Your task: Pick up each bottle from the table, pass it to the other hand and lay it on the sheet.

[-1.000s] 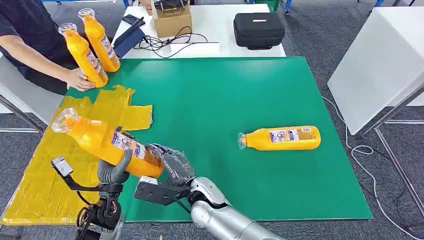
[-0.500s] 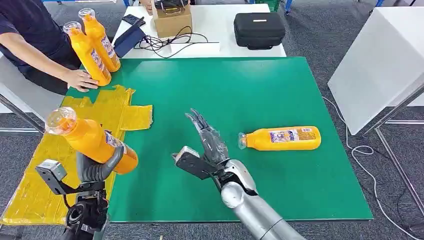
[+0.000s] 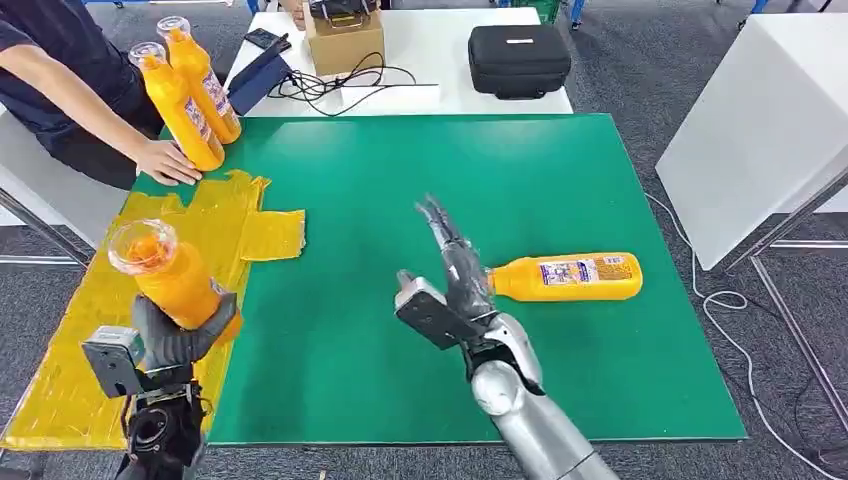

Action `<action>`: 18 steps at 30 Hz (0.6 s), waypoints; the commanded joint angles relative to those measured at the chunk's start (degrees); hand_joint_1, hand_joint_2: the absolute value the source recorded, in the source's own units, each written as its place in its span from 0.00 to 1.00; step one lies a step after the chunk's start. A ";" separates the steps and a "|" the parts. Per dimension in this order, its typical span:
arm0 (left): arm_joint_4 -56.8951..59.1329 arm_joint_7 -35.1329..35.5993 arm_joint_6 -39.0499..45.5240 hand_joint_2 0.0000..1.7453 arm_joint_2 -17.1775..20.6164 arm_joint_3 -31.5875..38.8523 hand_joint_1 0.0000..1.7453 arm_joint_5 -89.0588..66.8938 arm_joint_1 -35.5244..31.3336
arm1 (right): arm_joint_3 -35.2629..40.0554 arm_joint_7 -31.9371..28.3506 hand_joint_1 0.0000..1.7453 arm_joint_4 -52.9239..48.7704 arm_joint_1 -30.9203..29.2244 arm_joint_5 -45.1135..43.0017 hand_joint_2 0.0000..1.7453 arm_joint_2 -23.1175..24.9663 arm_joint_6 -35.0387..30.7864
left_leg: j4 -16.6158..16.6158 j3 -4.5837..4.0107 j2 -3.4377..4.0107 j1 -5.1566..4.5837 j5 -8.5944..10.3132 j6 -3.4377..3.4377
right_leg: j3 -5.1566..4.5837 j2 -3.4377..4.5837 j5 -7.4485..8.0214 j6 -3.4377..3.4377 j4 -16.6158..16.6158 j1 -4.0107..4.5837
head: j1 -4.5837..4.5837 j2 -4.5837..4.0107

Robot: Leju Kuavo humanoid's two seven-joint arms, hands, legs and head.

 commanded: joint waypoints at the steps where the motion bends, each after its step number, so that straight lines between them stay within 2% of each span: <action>1: 8.55 4.05 31.59 1.00 6.15 0.78 1.00 -36.20 -3.37 | -7.99 -3.21 0.00 -9.44 0.96 -7.19 0.00 -10.05 4.28 | -0.04 0.17 -0.21 0.02 -0.02 -0.01 | 0.27 -0.28 -0.06 0.09 -0.11 0.02 | 0.00 0.00; 2: 11.02 4.49 31.59 1.00 6.72 0.44 1.00 -37.60 -3.93 | -8.02 -3.29 0.00 -9.37 0.62 -7.84 0.00 -10.26 4.61 | -0.06 0.15 -0.13 -0.01 0.00 0.00 | 0.21 -0.19 -0.03 0.07 -0.09 -0.01 | 0.00 0.00; 3: 22.91 15.87 31.59 1.00 10.87 -1.64 1.00 -59.06 -7.81 | -6.54 -3.72 0.00 -8.30 -1.02 -10.13 0.00 -11.40 6.83 | -0.05 0.22 -0.07 0.00 -0.03 -0.01 | 0.27 -0.16 -0.04 0.09 -0.09 0.00 | -0.02 0.00; 5: 31.54 7.72 31.59 1.00 8.30 8.14 1.00 -67.30 -12.04 | -5.15 -4.34 0.00 -6.47 -2.83 -11.68 0.00 -11.64 6.86 | -0.15 0.33 -0.08 -0.01 0.03 -0.05 | 0.36 -0.20 -0.02 0.06 -0.15 -0.01 | 0.00 0.00; 7: 36.11 6.72 31.59 1.00 7.77 11.33 1.00 -72.06 -14.03 | -4.10 -4.43 0.00 -5.14 -3.95 -12.13 0.00 -11.14 7.12 | -0.13 0.30 -0.05 -0.06 0.05 -0.03 | 0.26 -0.09 0.01 0.03 -0.07 -0.08 | 0.00 0.00; 9: 39.92 8.64 31.59 1.00 8.48 10.24 1.00 -73.45 -16.29 | -3.17 -4.63 0.00 -4.18 -4.76 -12.58 0.00 -10.59 7.26 | -0.06 0.24 0.03 0.04 0.02 -0.04 | 0.23 0.01 0.05 0.05 -0.05 0.03 | 0.00 0.00; 18: 39.38 8.72 31.59 1.00 8.01 10.20 1.00 -73.20 -14.64 | -3.09 -4.38 0.00 -4.39 -4.74 -12.48 0.00 -10.60 7.00 | 0.01 0.34 0.07 0.07 -0.09 -0.02 | 0.37 0.01 -0.04 0.13 0.00 0.07 | -0.02 0.00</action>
